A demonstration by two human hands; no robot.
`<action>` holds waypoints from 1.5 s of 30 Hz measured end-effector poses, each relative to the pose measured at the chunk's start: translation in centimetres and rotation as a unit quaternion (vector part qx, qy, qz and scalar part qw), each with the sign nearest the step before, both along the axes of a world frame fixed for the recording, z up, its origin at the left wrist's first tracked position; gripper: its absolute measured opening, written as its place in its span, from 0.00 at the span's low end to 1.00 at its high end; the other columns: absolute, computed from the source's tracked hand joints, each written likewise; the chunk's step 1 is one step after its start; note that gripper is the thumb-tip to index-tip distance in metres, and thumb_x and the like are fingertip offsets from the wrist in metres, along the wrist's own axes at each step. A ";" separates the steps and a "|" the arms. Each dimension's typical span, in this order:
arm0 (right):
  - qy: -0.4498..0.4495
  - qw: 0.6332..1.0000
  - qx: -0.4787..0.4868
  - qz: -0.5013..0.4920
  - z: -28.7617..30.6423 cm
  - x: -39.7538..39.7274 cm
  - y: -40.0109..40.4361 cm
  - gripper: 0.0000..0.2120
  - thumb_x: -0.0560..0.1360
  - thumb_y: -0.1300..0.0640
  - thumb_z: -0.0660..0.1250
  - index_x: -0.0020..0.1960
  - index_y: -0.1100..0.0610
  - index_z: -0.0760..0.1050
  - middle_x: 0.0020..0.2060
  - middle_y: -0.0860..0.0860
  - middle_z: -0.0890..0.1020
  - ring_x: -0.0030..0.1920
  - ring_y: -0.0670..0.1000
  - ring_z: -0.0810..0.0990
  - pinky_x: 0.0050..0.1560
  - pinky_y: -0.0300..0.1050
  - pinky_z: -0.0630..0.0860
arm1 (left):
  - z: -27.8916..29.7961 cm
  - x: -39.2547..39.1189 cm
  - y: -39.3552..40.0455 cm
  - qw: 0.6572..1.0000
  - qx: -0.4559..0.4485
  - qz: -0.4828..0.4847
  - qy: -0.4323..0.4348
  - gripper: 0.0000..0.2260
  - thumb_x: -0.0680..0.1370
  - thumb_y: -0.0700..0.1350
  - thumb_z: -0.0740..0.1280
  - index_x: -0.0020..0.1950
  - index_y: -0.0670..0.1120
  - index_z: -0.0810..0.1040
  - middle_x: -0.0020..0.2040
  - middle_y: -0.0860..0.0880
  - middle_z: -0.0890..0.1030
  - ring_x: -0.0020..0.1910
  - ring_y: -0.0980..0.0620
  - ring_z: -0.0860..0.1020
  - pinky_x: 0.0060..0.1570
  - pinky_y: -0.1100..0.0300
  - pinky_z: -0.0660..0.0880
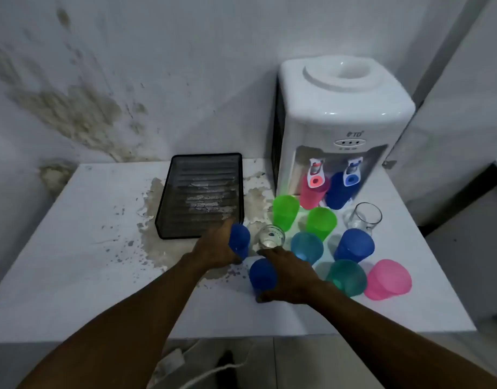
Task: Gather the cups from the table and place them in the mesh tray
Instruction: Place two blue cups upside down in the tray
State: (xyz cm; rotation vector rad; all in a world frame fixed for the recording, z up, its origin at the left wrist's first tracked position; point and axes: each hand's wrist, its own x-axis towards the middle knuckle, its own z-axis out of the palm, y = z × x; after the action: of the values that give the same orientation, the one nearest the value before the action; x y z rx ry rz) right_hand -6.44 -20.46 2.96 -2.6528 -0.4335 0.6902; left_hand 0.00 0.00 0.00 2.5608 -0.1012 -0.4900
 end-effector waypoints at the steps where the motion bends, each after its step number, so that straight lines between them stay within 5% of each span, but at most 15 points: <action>1: 0.006 1.000 -0.008 0.002 -0.4 0.2 0.2 0.52 0.62 0.35 0.75 0.77 0.47 0.54 0.73 0.51 0.66 0.70 0.56 0.68 0.67 0.56 0.70 | -0.9 0.4 0.3 1.000 -0.019 -0.002 -0.002 0.43 0.56 0.56 0.79 0.67 0.50 0.65 0.61 0.45 0.77 0.57 0.43 0.77 0.54 0.45 0.77; 5: 0.012 0.999 -0.031 -0.003 -2.3 0.5 0.7 0.50 0.62 0.39 0.77 0.76 0.48 0.56 0.70 0.51 0.69 0.67 0.57 0.70 0.61 0.54 0.73 | -4.9 1.6 0.8 1.000 -0.022 0.010 -0.003 0.42 0.55 0.62 0.76 0.64 0.51 0.66 0.59 0.44 0.77 0.55 0.41 0.78 0.50 0.43 0.78; 9: -0.012 0.999 -0.029 -0.007 -2.8 0.9 1.2 0.45 0.62 0.45 0.77 0.74 0.48 0.61 0.66 0.51 0.73 0.63 0.57 0.75 0.55 0.51 0.76 | -3.9 1.0 0.4 0.996 -0.076 0.025 -0.045 0.36 0.61 0.54 0.76 0.65 0.46 0.69 0.60 0.42 0.76 0.57 0.41 0.76 0.53 0.44 0.76; 14: -0.018 0.998 0.028 -0.048 -1.6 1.9 2.3 0.39 0.57 0.43 0.74 0.67 0.45 0.69 0.57 0.50 0.78 0.54 0.57 0.80 0.50 0.52 0.79 | -3.1 0.7 0.9 0.987 -0.139 0.055 -0.053 0.30 0.57 0.49 0.77 0.56 0.46 0.74 0.52 0.46 0.78 0.48 0.46 0.78 0.45 0.50 0.78; 17: -0.037 0.994 0.073 -0.074 -0.2 2.9 3.4 0.35 0.54 0.44 0.72 0.61 0.44 0.72 0.50 0.50 0.78 0.48 0.55 0.80 0.45 0.51 0.79 | -3.1 0.9 2.4 0.975 -0.192 0.104 -0.045 0.31 0.57 0.53 0.76 0.57 0.46 0.75 0.52 0.45 0.79 0.48 0.47 0.79 0.47 0.49 0.79; 24: -0.049 0.961 0.201 -0.186 2.5 6.5 7.8 0.38 0.55 0.47 0.70 0.66 0.44 0.71 0.49 0.50 0.74 0.45 0.49 0.74 0.38 0.26 0.64 | 1.1 2.1 6.0 0.904 -0.331 0.270 -0.014 0.31 0.64 0.42 0.77 0.63 0.49 0.68 0.58 0.46 0.75 0.54 0.46 0.77 0.54 0.49 0.76; 27: -0.016 0.921 0.284 -0.267 2.8 8.5 9.5 0.37 0.55 0.52 0.73 0.64 0.48 0.69 0.47 0.47 0.75 0.43 0.47 0.77 0.37 0.28 0.71 | 1.9 3.7 7.5 0.840 -0.377 0.390 -0.019 0.31 0.66 0.44 0.78 0.65 0.43 0.70 0.58 0.46 0.76 0.52 0.46 0.78 0.49 0.50 0.77; 31: 0.011 0.842 0.367 -0.395 1.9 11.6 12.1 0.32 0.57 0.56 0.81 0.57 0.54 0.71 0.50 0.54 0.80 0.47 0.54 0.81 0.47 0.51 0.81 | 2.4 6.3 10.1 0.757 -0.433 0.487 0.040 0.29 0.63 0.60 0.75 0.55 0.42 0.79 0.54 0.41 0.82 0.49 0.40 0.81 0.52 0.41 0.79; 34: 0.066 0.761 0.436 -0.476 1.6 13.6 13.2 0.20 0.65 0.54 0.79 0.52 0.61 0.78 0.50 0.60 0.84 0.45 0.55 0.83 0.45 0.50 0.80 | 0.7 8.4 11.7 0.688 -0.491 0.522 0.114 0.42 0.56 0.69 0.74 0.61 0.43 0.76 0.58 0.38 0.80 0.53 0.38 0.80 0.56 0.38 0.77; 36: 0.123 0.707 0.471 -0.513 1.2 15.2 14.0 0.16 0.69 0.51 0.75 0.50 0.61 0.80 0.49 0.59 0.85 0.46 0.57 0.84 0.49 0.54 0.80 | 0.7 9.5 12.2 0.654 -0.533 0.517 0.144 0.38 0.65 0.67 0.71 0.66 0.44 0.72 0.60 0.37 0.79 0.53 0.38 0.80 0.56 0.39 0.77; 38: 0.155 0.671 0.486 -0.538 0.6 16.8 14.7 0.25 0.68 0.42 0.74 0.54 0.60 0.79 0.49 0.59 0.85 0.48 0.60 0.85 0.51 0.57 0.81 | 1.7 10.5 12.4 0.630 -0.561 0.513 0.161 0.29 0.74 0.62 0.66 0.67 0.43 0.70 0.60 0.37 0.79 0.46 0.40 0.80 0.48 0.44 0.78; 42: 0.238 0.629 0.492 -0.553 0.0 20.2 15.4 0.23 0.73 0.43 0.68 0.59 0.60 0.76 0.50 0.60 0.84 0.40 0.58 0.83 0.38 0.51 0.80 | 2.4 12.9 13.1 0.643 -0.542 0.495 0.220 0.22 0.75 0.55 0.65 0.62 0.41 0.72 0.47 0.40 0.79 0.38 0.44 0.76 0.35 0.56 0.71; 45: 0.285 0.663 0.459 -0.518 -0.4 23.1 16.2 0.23 0.68 0.51 0.70 0.60 0.62 0.76 0.48 0.62 0.83 0.39 0.59 0.81 0.37 0.49 0.78 | 2.1 15.6 14.0 0.690 -0.481 0.483 0.242 0.21 0.70 0.48 0.67 0.61 0.42 0.73 0.51 0.39 0.78 0.42 0.43 0.75 0.35 0.58 0.69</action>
State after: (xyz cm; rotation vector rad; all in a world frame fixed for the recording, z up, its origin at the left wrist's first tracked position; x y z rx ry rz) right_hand 16.70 -4.25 2.59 -1.2137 0.7165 0.5848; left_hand 15.58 14.01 2.07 1.1017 0.8977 -0.4598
